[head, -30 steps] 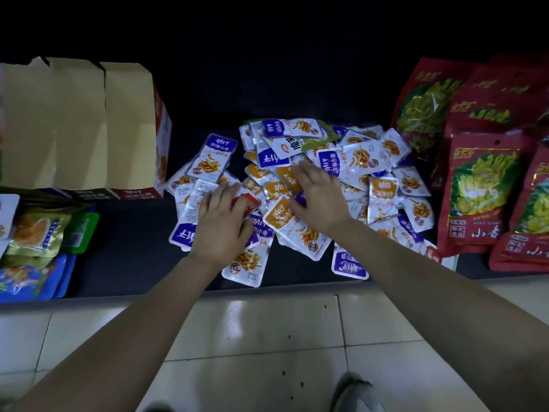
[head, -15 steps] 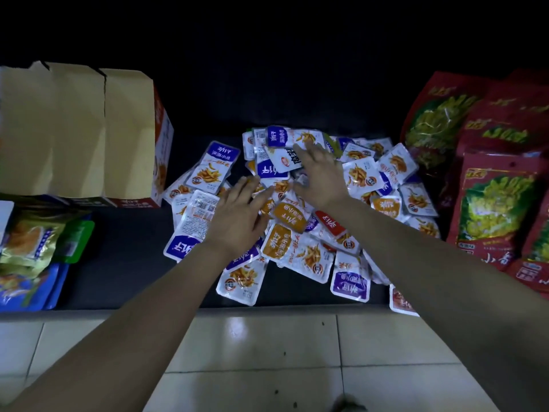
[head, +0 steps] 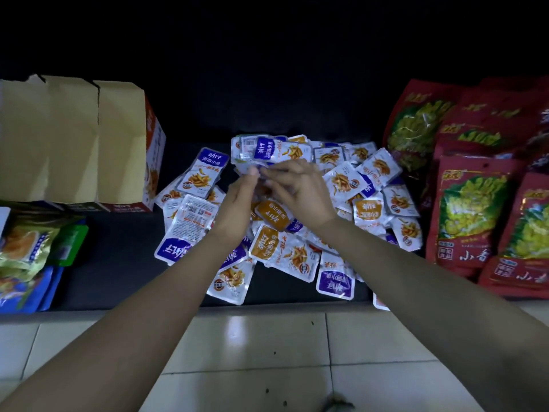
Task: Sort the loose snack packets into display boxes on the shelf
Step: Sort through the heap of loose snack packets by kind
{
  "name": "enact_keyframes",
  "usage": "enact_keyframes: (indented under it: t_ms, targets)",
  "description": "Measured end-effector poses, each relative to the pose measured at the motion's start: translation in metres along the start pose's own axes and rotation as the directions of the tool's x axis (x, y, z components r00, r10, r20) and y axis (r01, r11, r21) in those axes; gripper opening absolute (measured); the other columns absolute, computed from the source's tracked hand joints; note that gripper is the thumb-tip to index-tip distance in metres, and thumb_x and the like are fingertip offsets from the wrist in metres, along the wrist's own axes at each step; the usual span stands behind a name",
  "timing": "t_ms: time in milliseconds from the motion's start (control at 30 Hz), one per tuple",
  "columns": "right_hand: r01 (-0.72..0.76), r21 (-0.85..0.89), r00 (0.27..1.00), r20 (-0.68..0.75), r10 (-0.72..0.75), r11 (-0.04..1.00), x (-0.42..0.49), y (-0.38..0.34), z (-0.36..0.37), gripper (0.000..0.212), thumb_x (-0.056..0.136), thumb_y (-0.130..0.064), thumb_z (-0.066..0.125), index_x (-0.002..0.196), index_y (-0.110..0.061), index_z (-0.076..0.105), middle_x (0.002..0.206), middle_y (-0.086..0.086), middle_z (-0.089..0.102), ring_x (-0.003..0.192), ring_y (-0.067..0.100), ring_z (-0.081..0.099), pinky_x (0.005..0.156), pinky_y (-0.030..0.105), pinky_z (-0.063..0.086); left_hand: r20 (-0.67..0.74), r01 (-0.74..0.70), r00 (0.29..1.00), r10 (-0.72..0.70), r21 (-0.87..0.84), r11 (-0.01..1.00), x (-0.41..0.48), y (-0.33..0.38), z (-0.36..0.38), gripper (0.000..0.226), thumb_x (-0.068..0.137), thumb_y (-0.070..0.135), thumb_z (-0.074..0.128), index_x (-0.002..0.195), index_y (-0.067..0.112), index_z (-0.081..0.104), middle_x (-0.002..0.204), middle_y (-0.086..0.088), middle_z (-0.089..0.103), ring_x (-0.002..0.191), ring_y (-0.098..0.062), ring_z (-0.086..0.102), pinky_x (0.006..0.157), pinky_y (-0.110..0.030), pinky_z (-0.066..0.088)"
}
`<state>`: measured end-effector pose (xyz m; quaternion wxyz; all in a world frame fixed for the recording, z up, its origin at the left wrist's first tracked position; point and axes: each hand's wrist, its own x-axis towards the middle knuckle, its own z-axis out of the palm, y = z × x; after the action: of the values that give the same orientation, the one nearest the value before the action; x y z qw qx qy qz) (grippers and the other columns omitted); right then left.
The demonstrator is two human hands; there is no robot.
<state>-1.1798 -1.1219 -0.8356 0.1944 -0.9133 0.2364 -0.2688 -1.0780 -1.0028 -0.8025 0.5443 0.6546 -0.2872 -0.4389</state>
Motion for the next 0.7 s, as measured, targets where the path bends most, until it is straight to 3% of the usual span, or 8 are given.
enact_keyframes:
  t_ms: [100, 167, 233, 333, 400, 433, 600, 700]
  targets:
    - [-0.009, 0.201, 0.989, 0.149, -0.022, 0.98, -0.006, -0.006, -0.006, 0.03, 0.09, -0.031, 0.059, 0.114, -0.019, 0.072, 0.111, -0.004, 0.071, 0.096, 0.008, 0.062, 0.089, 0.05, 0.047, -0.15, 0.043, 0.987, -0.06, -0.118, 0.992, -0.001, 0.002, 0.015, 0.035, 0.104, 0.03, 0.043, 0.095, 0.003, 0.064, 0.083, -0.01, 0.069, 0.077, -0.019, 0.07, 0.062, -0.022, 0.053]
    - [-0.069, 0.242, 0.981, 0.192, 0.022, 0.968, -0.013, -0.005, -0.016, 0.033, 0.087, -0.028, 0.057, 0.117, -0.02, 0.07, 0.114, -0.003, 0.07, 0.103, 0.012, 0.063, 0.094, 0.051, 0.045, -0.325, 0.082, 0.938, -0.117, -0.12, 0.989, -0.003, 0.0, 0.018, 0.024, 0.103, 0.017, 0.046, 0.086, 0.003, 0.055, 0.068, -0.008, 0.06, 0.054, -0.019, 0.06, 0.045, -0.021, 0.048]
    - [-0.168, 0.199, 0.978, 0.158, 0.138, 0.965, -0.023, 0.004, -0.028, 0.037, 0.086, -0.022, 0.057, 0.122, -0.018, 0.065, 0.124, 0.002, 0.064, 0.117, 0.022, 0.056, 0.101, 0.052, 0.04, -0.394, 0.11, 0.909, -0.137, -0.092, 0.99, -0.004, -0.002, 0.017, 0.016, 0.102, 0.016, 0.048, 0.099, 0.0, 0.049, 0.067, -0.008, 0.055, 0.047, -0.015, 0.053, 0.041, -0.022, 0.045]
    - [-0.397, -0.13, 0.897, 0.154, 0.414, 0.909, -0.036, 0.025, -0.043, 0.056, 0.092, -0.025, 0.056, 0.146, -0.019, 0.04, 0.154, 0.011, 0.031, 0.144, 0.029, 0.024, 0.115, 0.054, 0.022, -0.429, 0.125, 0.891, -0.147, -0.08, 0.989, -0.008, -0.003, 0.016, 0.038, 0.102, 0.019, 0.05, 0.137, 0.009, 0.04, 0.092, -0.006, 0.059, 0.073, -0.018, 0.06, 0.07, -0.034, 0.051]
    - [-0.469, -0.362, 0.769, 0.282, 0.574, 0.806, -0.04, 0.034, -0.048, 0.069, 0.095, -0.039, 0.052, 0.154, -0.024, 0.019, 0.162, 0.011, 0.008, 0.149, 0.031, 0.004, 0.117, 0.053, 0.011, -0.46, 0.145, 0.868, -0.187, -0.125, 0.982, -0.008, -0.005, 0.013, 0.037, 0.101, 0.018, 0.051, 0.136, 0.015, 0.04, 0.106, -0.006, 0.057, 0.099, -0.025, 0.061, 0.092, -0.041, 0.05]
    - [-0.451, -0.4, 0.727, 0.354, 0.589, 0.798, -0.042, 0.034, -0.048, 0.072, 0.095, -0.044, 0.05, 0.155, -0.025, 0.014, 0.163, 0.01, 0.003, 0.149, 0.03, 0.0, 0.118, 0.052, 0.009, -0.455, 0.158, 0.866, -0.205, -0.14, 0.977, -0.008, -0.007, 0.012, 0.037, 0.099, 0.016, 0.053, 0.135, 0.016, 0.04, 0.107, -0.006, 0.058, 0.101, -0.026, 0.06, 0.093, -0.04, 0.049]
    - [-0.31, -0.196, 0.752, 0.547, 0.366, 0.93, -0.042, 0.012, -0.027, 0.06, 0.095, -0.04, 0.054, 0.149, -0.022, 0.034, 0.16, 0.003, 0.022, 0.144, 0.024, 0.021, 0.116, 0.038, 0.017, -0.396, 0.224, 0.885, -0.245, -0.1, 0.969, -0.008, -0.017, 0.004, 0.051, 0.09, 0.002, 0.065, 0.132, 0.013, 0.041, 0.094, -0.002, 0.062, 0.067, -0.012, 0.065, 0.053, -0.028, 0.054]
    - [-0.332, -0.013, 0.861, 0.404, 0.309, 0.943, -0.038, 0.012, -0.019, 0.048, 0.093, -0.027, 0.059, 0.139, -0.015, 0.049, 0.147, 0.009, 0.042, 0.136, 0.03, 0.035, 0.112, 0.037, 0.026, -0.432, 0.22, 0.873, -0.229, -0.071, 0.973, -0.007, -0.023, -0.003, 0.053, 0.089, 0.004, 0.067, 0.135, 0.011, 0.042, 0.102, -0.003, 0.062, 0.091, -0.021, 0.065, 0.066, -0.028, 0.053]
